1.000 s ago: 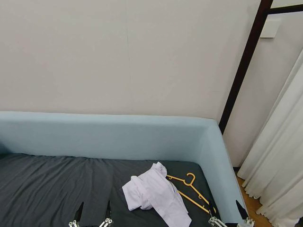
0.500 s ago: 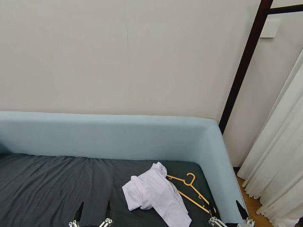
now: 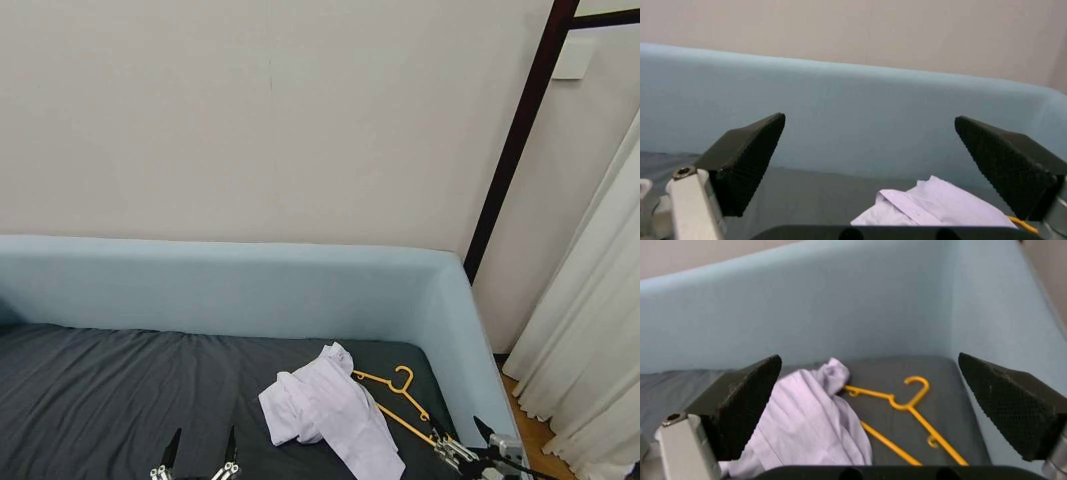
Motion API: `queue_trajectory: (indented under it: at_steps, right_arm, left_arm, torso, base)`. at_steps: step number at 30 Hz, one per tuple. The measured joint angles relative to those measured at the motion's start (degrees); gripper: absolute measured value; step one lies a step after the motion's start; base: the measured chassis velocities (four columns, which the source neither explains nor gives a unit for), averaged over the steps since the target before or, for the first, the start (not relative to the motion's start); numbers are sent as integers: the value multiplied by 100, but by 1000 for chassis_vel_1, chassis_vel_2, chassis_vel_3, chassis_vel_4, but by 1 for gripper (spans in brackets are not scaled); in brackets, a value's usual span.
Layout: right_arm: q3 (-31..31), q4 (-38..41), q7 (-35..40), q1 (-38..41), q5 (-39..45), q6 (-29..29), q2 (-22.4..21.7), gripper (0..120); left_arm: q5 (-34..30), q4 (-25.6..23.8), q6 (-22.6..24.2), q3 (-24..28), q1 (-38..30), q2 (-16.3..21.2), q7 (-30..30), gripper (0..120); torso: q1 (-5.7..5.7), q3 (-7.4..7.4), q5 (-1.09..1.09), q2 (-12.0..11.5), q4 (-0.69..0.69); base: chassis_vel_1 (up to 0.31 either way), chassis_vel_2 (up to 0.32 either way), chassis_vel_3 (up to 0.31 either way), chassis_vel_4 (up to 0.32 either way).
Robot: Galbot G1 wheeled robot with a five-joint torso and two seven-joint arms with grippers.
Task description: Pick up the clothes from the sofa and hang them on the clothes hanger.
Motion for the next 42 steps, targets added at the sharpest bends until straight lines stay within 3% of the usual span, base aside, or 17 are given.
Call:
queue_trajectory:
  at_steps: [4, 7, 9, 11, 15, 19, 27, 31, 42]
  right_arm:
    - [-202, -150, 42, 492, 397, -253, -522, 100]
    - [-470, -484, 33, 847, 470, -289, -929, 100]
    - [-508, -529, 33, 906, 488, -297, -977, 100]
    - [-872, -811, 39, 1446, 851, -460, -1321, 100]
    - [-1515, -1141, 61, 2232, 1271, -687, -1612, 100]
    - [-2244, -1594, 82, 3124, 1583, -912, -1672, 100]
    - [-3543, -2628, 86, 4461, 1795, -1218, -1254, 100]
    - [-4120, -3354, 19, 5147, 1774, -1348, -755, 100]
    - [-4684, -4920, -295, 5917, 1187, -1374, 127, 100]
  left_arm:
    - [2, -5, -17, -22, 75, -23, 1, 100]
    - [12, -53, -36, -56, 143, -49, 1, 100]
    - [13, -58, -37, -59, 152, -51, 1, 100]
    - [49, -83, -37, -70, 219, -61, 1, 100]
    - [110, -102, -42, -73, 289, -87, -1, 100]
    - [171, -111, -63, -73, 365, -139, -3, 100]
    - [255, -95, -105, -86, 446, -235, -24, 100]
    - [276, -98, -119, -111, 500, -285, -42, 100]
    - [280, -27, -140, -116, 491, -409, -56, 100]
  torso:
    - [0, 0, -1, 0, 7]
    - [1, 1, 1, 0, 1]
    - [0, 0, 1, 0, 1]
    - [0, 0, 0, 0, 3]
    - [0, 0, -1, 0, 3]
    - [1, 1, 0, -1, 4]
    - [1, 0, 0, -1, 3]
    - [1, 0, -1, -1, 4]
    - [1, 0, -2, 0, 3]
  base:
    - [0, 0, 0, 0]
    - [0, 0, 0, 0]
    - [0, 0, 0, 0]
    - [0, 0, 0, 0]
    - [0, 0, 0, 0]
    - [0, 0, 0, 0]
    - [0, 0, 0, 0]
    - [0, 0, 0, 0]
    - [0, 0, 0, 0]
